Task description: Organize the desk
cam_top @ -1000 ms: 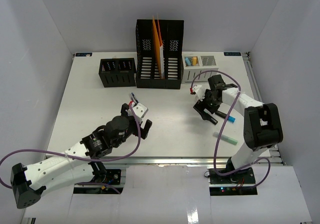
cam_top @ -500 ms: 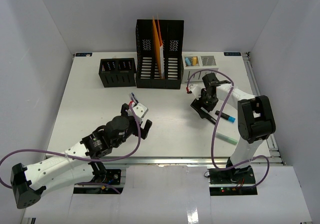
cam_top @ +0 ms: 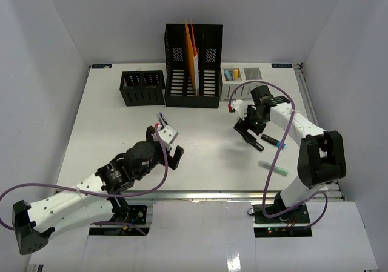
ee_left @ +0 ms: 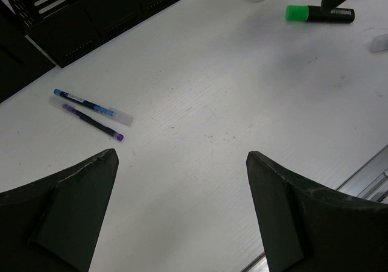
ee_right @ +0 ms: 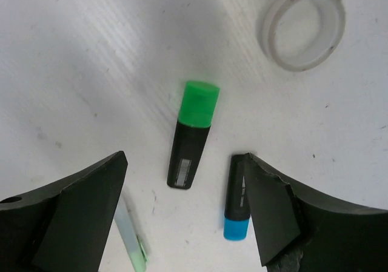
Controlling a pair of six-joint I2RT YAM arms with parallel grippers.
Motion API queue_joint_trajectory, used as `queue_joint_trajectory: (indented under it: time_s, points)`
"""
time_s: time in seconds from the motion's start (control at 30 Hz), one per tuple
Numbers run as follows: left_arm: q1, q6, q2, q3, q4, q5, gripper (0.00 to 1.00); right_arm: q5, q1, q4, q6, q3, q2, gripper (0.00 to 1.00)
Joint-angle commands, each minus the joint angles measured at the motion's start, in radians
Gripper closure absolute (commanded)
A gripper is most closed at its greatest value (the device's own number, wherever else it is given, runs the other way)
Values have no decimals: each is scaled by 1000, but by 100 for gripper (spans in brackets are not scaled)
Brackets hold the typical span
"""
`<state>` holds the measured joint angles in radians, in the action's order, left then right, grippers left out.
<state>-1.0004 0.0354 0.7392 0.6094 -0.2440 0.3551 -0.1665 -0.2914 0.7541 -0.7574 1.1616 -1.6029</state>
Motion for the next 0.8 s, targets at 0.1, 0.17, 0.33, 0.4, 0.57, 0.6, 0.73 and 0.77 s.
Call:
queue_joint_trajectory:
  time_s: [0.1,0.17,0.33,0.4,0.57,0.6,0.73,0.77]
  points:
    - [2,22,-82,27,-31,-15,2,-57,8,301,-283,-112,168,17]
    - [3,20,-89,29,-31,-20,2,-9,8,301,-271,-171,189,20]
    - [3,20,-82,31,-35,-43,2,91,4,224,-227,-298,212,20]
    - [3,20,-80,31,-37,-44,2,125,3,187,-212,-321,209,20]
    - [3,24,-82,29,-40,-35,2,211,1,69,-211,-379,196,21]
    - [2,24,-83,27,-41,-33,2,217,1,53,-212,-388,192,23]
    - [3,26,-77,28,-41,-30,2,193,-1,12,-205,-410,167,29]
    - [3,26,-74,28,-42,-29,2,190,-1,1,-202,-415,162,32]
